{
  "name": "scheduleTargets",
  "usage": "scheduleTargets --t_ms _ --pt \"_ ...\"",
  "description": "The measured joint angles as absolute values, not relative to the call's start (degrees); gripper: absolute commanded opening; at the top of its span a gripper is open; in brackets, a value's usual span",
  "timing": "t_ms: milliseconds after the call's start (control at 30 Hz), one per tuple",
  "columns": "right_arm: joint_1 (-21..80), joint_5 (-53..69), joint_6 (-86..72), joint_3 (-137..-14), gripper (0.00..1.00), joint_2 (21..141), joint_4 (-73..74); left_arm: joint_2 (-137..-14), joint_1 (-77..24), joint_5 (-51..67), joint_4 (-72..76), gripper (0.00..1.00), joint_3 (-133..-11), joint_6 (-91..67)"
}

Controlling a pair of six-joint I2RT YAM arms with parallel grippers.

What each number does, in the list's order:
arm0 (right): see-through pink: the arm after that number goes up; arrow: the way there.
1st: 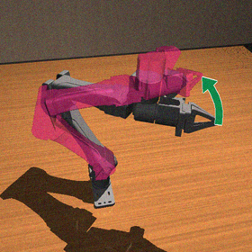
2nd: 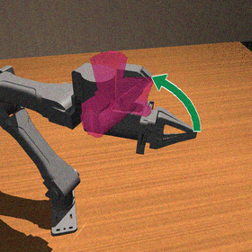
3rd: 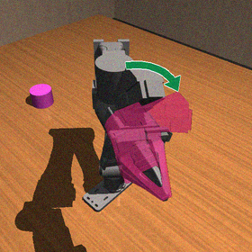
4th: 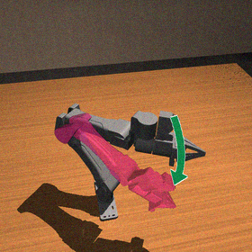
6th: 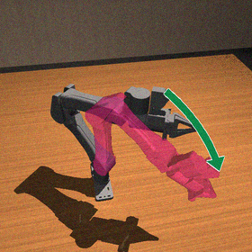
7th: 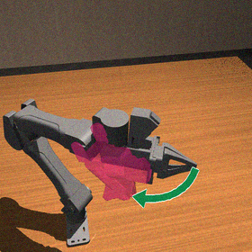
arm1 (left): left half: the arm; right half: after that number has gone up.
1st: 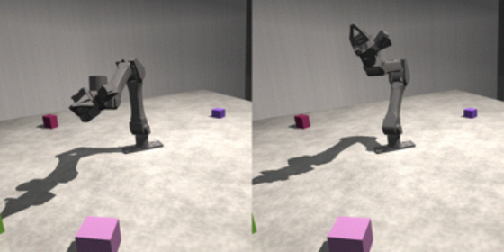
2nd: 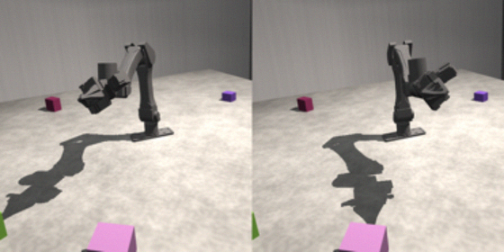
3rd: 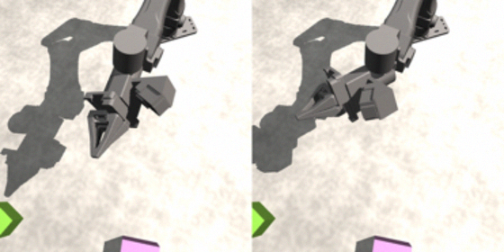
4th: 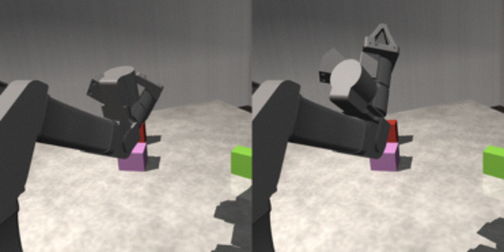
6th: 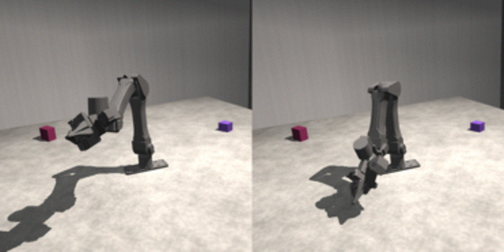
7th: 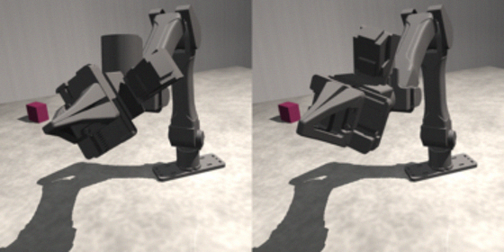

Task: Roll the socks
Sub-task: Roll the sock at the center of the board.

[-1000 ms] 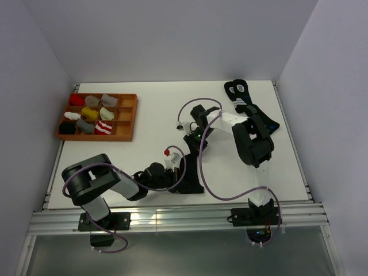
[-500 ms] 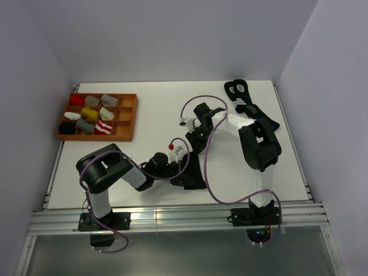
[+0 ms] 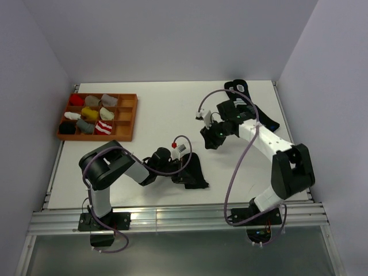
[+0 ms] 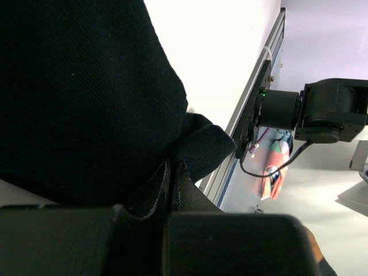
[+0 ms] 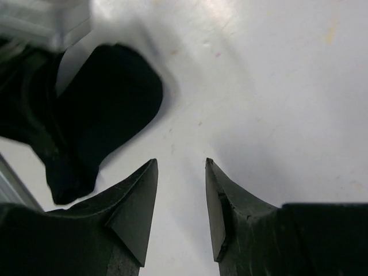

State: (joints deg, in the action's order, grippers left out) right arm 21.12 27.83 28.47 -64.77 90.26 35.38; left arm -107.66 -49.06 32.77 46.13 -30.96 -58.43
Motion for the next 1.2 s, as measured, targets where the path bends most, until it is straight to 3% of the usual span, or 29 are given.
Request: scheduleTargets --t_ms 333,600,967,1200 --pt "22.9 31.8 44.8 -48.7 0.53 74.7 38.3 -109.8 -45.9 39.4 43.0 0.0 -33.1 -58.1" --pt "33.8 32.1 51.2 -40.9 0.64 62.1 38.2 -109.6 -45.0 41.6 35.1 0.0 -36.4 -56.4" --pt "48.9 26.2 49.9 -35.9 0.64 63.3 33.0 -109.7 -44.0 43.8 29.4 0.0 -38.6 -55.1" --pt "53.4 22.5 48.4 -35.6 0.61 67.0 27.3 -109.7 -43.6 44.5 27.7 0.0 -39.1 -54.4"
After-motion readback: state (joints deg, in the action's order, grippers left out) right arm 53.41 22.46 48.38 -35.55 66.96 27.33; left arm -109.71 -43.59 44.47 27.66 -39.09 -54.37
